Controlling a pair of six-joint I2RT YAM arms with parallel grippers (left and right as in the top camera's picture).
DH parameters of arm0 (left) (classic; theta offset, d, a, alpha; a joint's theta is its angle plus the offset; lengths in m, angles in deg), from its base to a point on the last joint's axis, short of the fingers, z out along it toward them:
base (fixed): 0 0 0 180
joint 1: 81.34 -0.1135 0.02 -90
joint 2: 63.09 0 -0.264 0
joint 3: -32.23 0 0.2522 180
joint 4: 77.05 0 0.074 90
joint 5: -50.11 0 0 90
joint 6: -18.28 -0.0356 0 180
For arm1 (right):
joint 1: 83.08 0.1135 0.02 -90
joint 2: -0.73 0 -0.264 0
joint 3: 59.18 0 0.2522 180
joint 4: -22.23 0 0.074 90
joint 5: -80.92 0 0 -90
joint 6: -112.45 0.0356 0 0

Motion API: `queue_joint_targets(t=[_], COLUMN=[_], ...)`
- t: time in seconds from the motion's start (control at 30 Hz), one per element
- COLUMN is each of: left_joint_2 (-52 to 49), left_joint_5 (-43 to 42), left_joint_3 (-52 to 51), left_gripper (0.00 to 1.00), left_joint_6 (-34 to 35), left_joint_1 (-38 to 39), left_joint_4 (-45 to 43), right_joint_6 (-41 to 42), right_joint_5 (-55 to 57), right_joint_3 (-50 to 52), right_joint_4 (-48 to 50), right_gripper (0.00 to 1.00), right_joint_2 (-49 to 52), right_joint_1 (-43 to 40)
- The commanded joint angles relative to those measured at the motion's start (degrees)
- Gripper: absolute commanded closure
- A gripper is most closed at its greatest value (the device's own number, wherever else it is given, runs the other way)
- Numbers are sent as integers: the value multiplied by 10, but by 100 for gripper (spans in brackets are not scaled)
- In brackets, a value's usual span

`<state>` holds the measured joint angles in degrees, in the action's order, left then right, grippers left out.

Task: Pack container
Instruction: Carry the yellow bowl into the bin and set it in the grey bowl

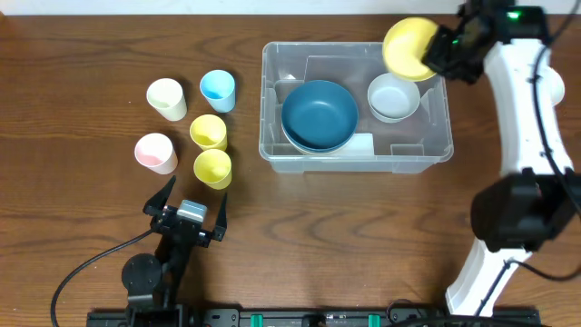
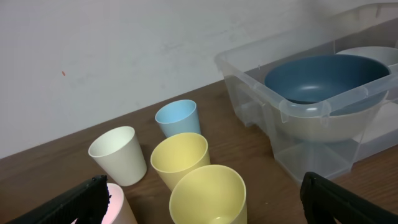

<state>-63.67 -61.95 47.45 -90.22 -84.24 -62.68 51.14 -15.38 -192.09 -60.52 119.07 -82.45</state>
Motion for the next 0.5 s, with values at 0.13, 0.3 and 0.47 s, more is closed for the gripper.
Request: queue_joint_targets(t=[0.13,0.3,0.47], left_joint_2=[3,3,3], left_joint_5=[-3,-3,-3], left_joint_3=[-12,-12,-12], left_gripper=[2,2,2], left_joint_6=[-9,-9,-9], left_joint_1=[-3,-3,-3], left_joint_4=[18,18,18], right_joint_6=[15,14,14], right_joint_5=[22,23,23], right_joint_3=[3,3,4], right_joint_4=[7,15,15], right_gripper=[99,98,98], right_joint_2=[55,70,90], right_joint_1=[5,6,5])
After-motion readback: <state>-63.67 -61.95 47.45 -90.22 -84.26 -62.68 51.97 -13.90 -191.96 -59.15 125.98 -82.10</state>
